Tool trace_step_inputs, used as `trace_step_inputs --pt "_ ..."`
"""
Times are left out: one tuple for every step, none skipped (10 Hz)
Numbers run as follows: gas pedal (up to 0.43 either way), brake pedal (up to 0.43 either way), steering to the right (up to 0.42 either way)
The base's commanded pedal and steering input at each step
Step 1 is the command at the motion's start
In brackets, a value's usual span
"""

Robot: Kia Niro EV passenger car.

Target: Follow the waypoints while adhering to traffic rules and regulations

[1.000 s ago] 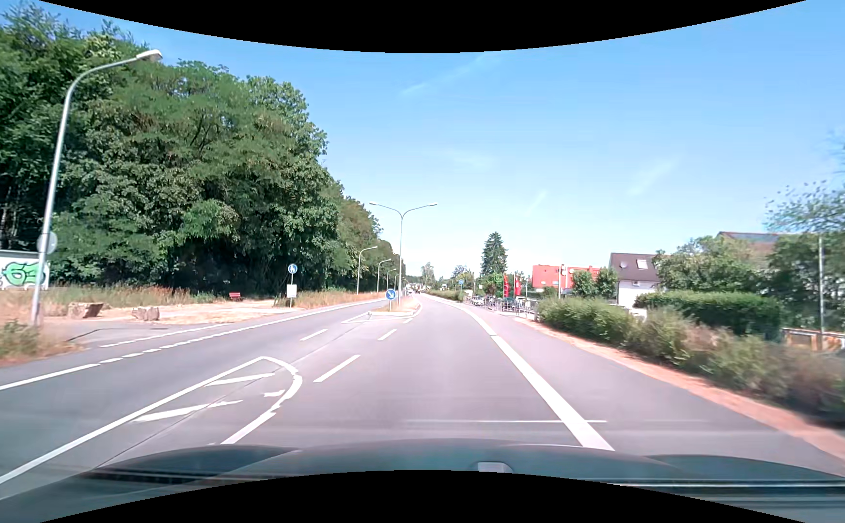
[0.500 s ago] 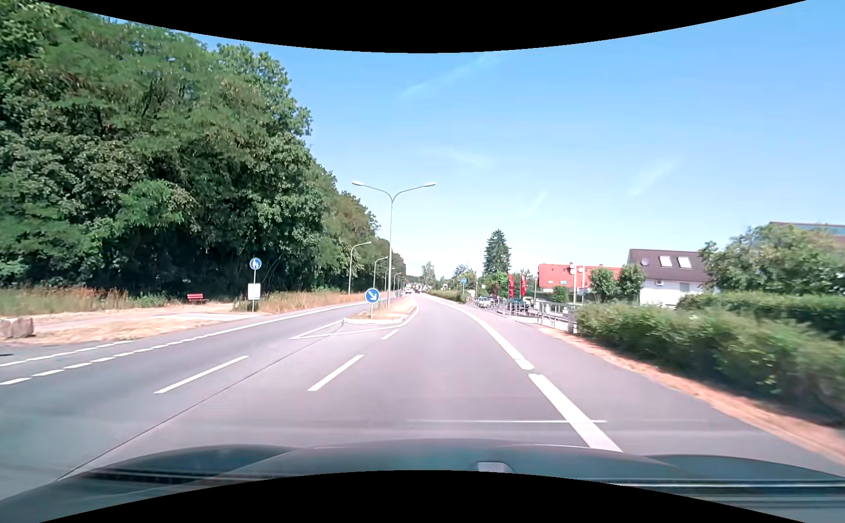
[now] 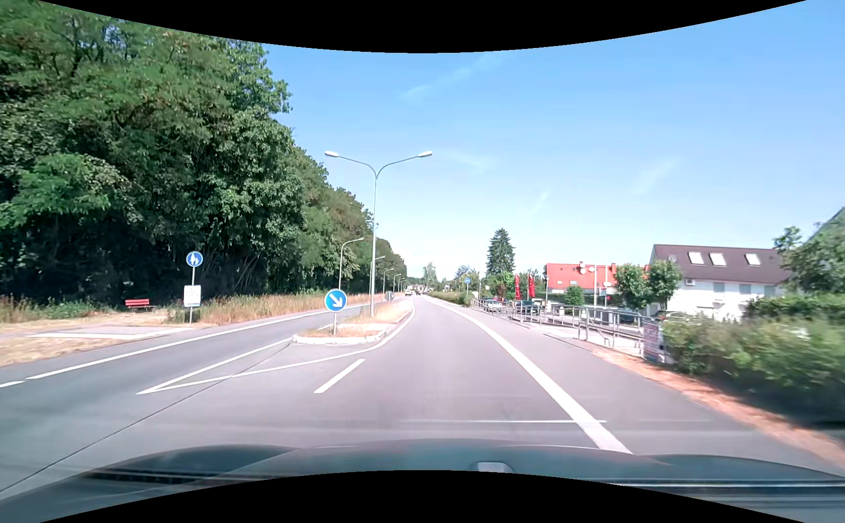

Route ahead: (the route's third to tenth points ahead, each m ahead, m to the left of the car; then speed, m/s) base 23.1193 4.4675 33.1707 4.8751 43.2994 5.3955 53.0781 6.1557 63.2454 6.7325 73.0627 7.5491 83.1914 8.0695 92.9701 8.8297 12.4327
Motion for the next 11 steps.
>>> trace_step_inputs --pt "0.039 0.0 -0.01" --pt "0.039 0.0 -0.01" --pt "0.039 0.0 -0.01" --pt "0.039 0.0 -0.011" --pt "0.039 0.0 -0.01" --pt "0.039 0.0 -0.011" --pt "0.039 0.0 -0.011" --pt "0.039 0.0 -0.011" --pt "0.039 0.0 -0.014" --pt "0.039 0.0 -0.015" --pt "0.039 0.0 -0.016"
